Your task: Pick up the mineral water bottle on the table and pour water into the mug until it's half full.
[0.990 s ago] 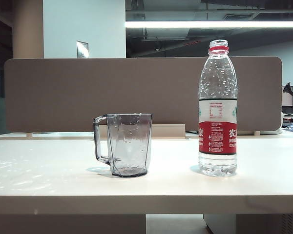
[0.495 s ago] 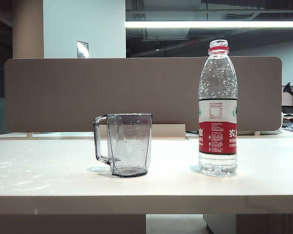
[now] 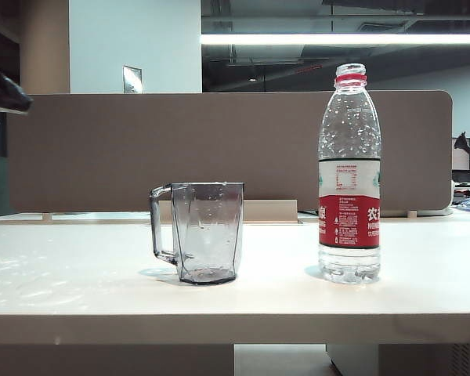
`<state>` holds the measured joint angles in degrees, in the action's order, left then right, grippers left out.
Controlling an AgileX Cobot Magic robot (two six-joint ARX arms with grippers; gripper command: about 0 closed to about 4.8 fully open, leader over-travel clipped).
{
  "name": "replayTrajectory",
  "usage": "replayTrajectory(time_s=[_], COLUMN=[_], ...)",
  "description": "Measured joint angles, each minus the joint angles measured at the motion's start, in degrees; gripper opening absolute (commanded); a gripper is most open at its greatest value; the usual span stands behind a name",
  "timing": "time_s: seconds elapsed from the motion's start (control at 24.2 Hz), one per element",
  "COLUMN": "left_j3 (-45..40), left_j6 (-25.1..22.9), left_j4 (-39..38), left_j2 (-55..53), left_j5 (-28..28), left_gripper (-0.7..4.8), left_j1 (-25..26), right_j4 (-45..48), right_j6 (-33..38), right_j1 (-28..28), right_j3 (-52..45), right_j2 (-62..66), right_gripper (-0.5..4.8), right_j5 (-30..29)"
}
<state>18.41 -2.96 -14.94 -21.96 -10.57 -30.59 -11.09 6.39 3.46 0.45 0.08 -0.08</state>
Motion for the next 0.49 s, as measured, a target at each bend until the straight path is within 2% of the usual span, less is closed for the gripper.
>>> replayTrajectory(time_s=[0.49], left_j3=[0.0], left_j6=[0.4], left_j4=[0.2], left_j2=[-0.2], left_j5=[1.7], left_gripper=[-0.01], left_j1=[0.0], right_j4=[0.0], right_j6=[0.0], right_j1=[0.0], right_j3=[0.0], right_j2=[0.0], right_gripper=[-0.01], right_j5=[0.0])
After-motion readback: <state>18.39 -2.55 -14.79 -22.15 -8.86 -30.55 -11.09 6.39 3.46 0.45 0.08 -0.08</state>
